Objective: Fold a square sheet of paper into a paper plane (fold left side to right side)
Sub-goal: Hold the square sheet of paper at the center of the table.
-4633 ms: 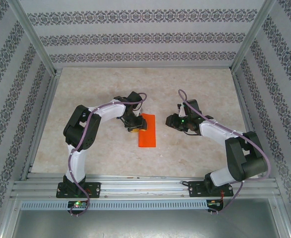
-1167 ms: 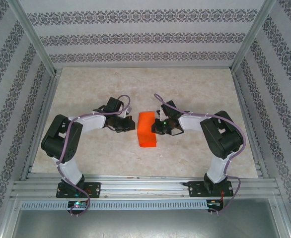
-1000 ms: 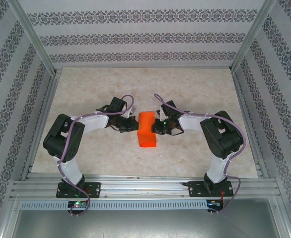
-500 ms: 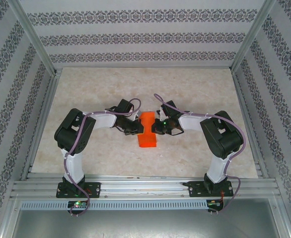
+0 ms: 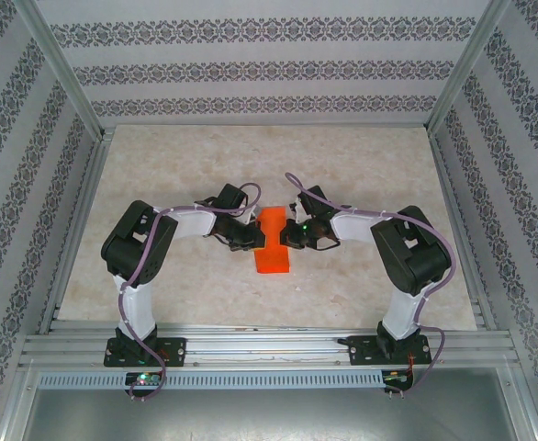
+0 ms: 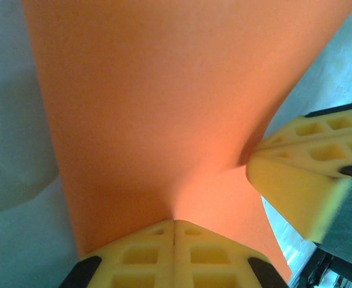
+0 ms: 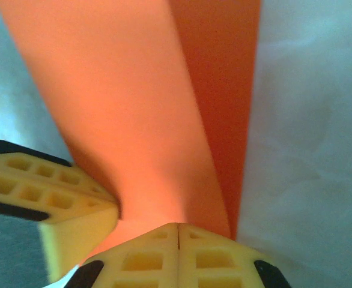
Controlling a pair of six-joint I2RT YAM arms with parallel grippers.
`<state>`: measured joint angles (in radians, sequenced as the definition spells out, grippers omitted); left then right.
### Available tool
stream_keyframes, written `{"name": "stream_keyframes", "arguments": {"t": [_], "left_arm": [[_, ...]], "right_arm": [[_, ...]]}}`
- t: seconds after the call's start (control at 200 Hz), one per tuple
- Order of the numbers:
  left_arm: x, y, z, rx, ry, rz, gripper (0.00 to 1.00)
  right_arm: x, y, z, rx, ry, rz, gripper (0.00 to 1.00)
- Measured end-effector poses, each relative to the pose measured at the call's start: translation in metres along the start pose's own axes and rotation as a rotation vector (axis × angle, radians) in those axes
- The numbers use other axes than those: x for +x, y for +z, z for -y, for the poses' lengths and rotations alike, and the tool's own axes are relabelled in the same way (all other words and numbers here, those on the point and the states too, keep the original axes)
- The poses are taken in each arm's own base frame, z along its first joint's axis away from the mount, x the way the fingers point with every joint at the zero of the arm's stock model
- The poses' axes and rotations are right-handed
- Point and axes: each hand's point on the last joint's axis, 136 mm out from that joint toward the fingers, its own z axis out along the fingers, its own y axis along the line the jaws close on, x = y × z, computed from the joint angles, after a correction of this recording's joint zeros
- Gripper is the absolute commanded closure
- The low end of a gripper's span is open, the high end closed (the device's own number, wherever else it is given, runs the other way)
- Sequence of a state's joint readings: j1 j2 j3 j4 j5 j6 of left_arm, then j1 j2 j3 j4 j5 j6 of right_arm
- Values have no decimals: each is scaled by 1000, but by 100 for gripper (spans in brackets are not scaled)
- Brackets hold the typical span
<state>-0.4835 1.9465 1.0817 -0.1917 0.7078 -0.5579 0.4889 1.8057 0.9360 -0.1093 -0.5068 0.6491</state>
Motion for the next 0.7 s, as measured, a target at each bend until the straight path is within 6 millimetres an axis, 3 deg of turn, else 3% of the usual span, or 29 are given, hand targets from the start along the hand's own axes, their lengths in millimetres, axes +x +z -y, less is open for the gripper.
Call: {"name": "stream_keyframes", "arguments": {"t": [0.185, 0.33, 0.699], "left_arm": [[0, 0, 0, -2, -3, -4, 100], [0, 0, 0, -1, -4, -6, 100], [0, 1, 0, 1, -7, -7, 100]], "right_arm": [[-17, -18, -29, -86, -57, 79, 100], [-23, -18, -38, -126, -63, 102, 100], [-33, 19, -33, -136, -32, 61, 100]]}}
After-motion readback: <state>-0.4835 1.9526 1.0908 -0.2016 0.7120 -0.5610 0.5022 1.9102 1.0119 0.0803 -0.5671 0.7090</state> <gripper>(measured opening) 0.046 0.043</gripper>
